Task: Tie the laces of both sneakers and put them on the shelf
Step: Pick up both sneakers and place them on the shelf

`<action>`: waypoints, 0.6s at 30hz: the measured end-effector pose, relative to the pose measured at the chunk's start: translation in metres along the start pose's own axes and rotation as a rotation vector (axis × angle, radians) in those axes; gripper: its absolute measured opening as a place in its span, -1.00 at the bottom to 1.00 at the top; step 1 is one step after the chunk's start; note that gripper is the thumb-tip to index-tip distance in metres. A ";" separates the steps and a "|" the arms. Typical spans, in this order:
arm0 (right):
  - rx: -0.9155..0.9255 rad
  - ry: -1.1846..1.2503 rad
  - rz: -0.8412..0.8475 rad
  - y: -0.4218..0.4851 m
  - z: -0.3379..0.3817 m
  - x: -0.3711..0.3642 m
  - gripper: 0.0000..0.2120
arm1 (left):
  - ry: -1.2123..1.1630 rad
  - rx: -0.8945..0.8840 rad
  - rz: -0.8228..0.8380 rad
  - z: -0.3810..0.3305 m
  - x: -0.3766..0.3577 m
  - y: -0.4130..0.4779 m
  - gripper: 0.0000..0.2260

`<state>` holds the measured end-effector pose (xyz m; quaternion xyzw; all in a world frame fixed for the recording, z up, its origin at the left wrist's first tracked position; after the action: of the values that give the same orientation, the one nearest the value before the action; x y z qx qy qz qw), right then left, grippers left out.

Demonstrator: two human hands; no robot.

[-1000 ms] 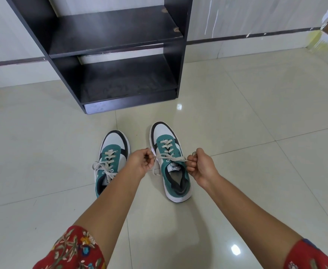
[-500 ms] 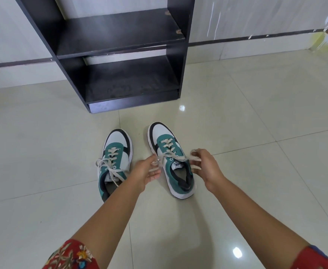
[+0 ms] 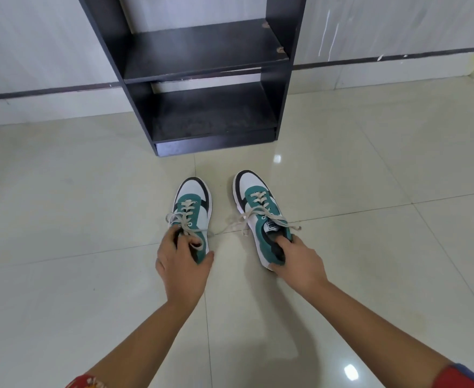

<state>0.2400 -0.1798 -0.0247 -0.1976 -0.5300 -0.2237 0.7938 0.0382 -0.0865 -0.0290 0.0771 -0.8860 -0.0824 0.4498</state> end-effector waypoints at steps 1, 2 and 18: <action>0.019 -0.039 -0.022 0.002 0.002 0.001 -0.60 | -0.005 0.048 0.030 0.005 0.001 -0.004 -0.61; 0.030 -0.061 -0.034 0.004 0.003 0.002 -0.65 | -0.019 0.091 0.080 0.011 0.002 -0.007 -0.54; 0.018 -0.043 -0.204 -0.007 0.037 0.067 -0.80 | -0.121 0.101 0.258 -0.035 0.081 0.036 -0.65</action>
<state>0.2301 -0.1751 0.0514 -0.1403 -0.5661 -0.2944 0.7571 0.0168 -0.0716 0.0629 -0.0200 -0.9170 0.0162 0.3980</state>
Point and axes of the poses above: each hand's wrist, its own y-axis towards the middle knuckle, its own x-axis out of the back of the hand, z = x × y, the point moved 2 cm from there along y, towards the middle knuckle, and after that the axes turned 15 degrees about -z, right-handed, at the moved point
